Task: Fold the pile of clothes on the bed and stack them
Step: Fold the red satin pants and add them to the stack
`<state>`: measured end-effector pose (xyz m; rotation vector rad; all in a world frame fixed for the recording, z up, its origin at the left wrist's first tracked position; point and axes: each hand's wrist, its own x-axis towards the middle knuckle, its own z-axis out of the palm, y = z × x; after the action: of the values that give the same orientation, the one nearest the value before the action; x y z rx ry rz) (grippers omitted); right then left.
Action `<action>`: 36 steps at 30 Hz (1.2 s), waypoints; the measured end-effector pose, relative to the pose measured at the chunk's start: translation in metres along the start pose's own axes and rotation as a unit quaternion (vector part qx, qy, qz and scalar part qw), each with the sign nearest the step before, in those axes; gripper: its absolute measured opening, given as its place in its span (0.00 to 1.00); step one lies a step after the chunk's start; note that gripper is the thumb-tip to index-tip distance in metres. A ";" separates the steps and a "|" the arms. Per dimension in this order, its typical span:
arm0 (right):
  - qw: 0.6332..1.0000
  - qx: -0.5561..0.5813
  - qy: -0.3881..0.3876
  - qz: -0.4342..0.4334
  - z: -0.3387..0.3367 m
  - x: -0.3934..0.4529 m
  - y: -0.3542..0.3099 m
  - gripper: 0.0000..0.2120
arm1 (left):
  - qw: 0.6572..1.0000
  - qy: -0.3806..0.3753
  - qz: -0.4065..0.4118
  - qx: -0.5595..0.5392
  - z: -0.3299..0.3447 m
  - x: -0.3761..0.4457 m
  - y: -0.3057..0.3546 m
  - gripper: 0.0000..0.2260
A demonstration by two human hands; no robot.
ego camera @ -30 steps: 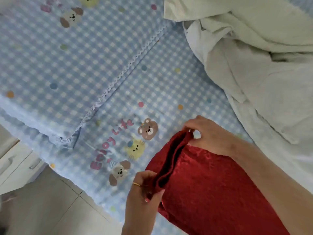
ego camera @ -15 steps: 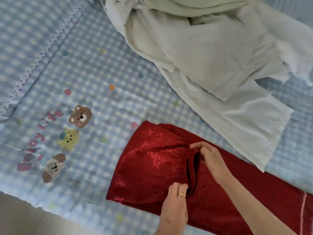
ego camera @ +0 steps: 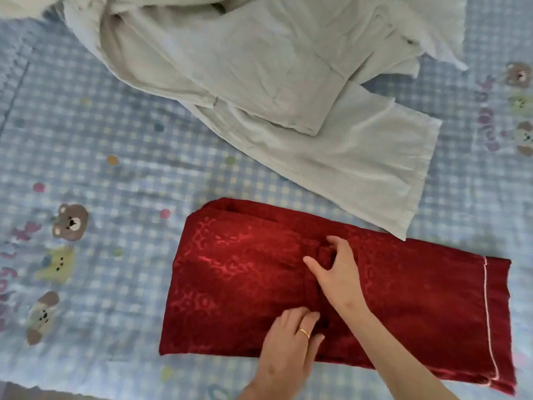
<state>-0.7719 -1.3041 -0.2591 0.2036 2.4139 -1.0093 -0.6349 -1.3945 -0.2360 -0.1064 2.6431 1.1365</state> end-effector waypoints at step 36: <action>0.948 -0.203 0.236 0.070 -0.183 -0.081 0.257 0.26 | 0.920 -0.166 0.219 0.280 0.172 0.242 0.207 0.24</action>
<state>-0.6922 -0.9884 -0.2698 0.5074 2.9210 -0.4097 -0.8668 -1.1190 -0.2688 0.7489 2.6128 0.3918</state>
